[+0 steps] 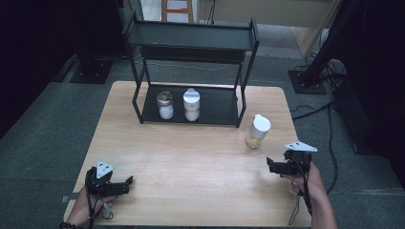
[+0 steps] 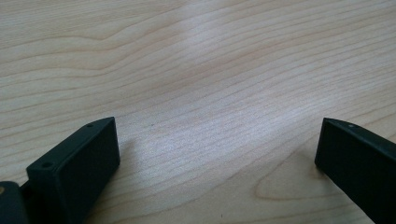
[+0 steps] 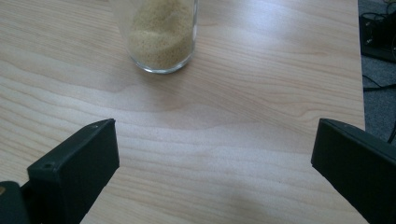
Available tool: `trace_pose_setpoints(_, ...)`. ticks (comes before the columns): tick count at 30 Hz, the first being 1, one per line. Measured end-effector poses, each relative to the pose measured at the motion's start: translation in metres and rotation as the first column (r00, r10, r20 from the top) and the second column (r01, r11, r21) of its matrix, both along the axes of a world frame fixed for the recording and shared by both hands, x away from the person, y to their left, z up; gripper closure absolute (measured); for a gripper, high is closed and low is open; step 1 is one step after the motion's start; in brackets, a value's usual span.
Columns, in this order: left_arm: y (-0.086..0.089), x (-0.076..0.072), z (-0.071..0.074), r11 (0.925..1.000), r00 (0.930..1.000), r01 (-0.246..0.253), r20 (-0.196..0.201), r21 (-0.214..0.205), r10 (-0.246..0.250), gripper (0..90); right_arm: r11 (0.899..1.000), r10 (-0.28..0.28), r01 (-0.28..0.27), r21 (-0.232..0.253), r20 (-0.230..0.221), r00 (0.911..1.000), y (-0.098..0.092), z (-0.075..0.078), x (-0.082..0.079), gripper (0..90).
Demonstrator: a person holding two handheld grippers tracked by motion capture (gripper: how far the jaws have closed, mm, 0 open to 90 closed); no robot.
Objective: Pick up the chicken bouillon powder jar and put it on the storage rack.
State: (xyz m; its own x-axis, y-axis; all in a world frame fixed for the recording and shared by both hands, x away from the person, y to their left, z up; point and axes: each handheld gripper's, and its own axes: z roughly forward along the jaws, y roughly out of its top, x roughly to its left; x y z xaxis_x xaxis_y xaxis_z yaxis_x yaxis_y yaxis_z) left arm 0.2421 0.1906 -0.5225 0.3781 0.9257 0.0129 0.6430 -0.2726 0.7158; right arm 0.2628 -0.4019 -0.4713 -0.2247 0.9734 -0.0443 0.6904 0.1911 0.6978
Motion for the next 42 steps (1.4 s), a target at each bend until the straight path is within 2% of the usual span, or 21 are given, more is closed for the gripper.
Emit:
trace_pose_setpoints(24,0.0,0.0,0.0,1.0,1.0,0.002,0.0,0.0,-0.002,0.0,0.999,0.044,-0.044,-0.004,0.006,0.999,0.026,0.009,0.03,0.4)
trace_pose_setpoints(29,0.0,0.0,0.0,1.0,1.0,0.001,-0.001,0.0,-0.001,0.0,0.999,0.046,-0.046,0.003,-0.006,0.9989,0.031,0.007,0.036,0.4)
trace_pose_setpoints(34,0.0,0.0,0.0,1.0,1.0,0.002,0.0,0.0,-0.002,0.0,0.999,0.042,-0.042,-0.012,-0.021,0.9989,0.033,0.004,0.042,0.4)
trace_pose_setpoints(42,0.0,0.0,0.0,1.0,1.0,0.001,-0.001,0.0,-0.001,0.0,0.999,0.033,-0.034,-0.015,-0.016,0.9993,0.033,0.007,0.049,0.4)
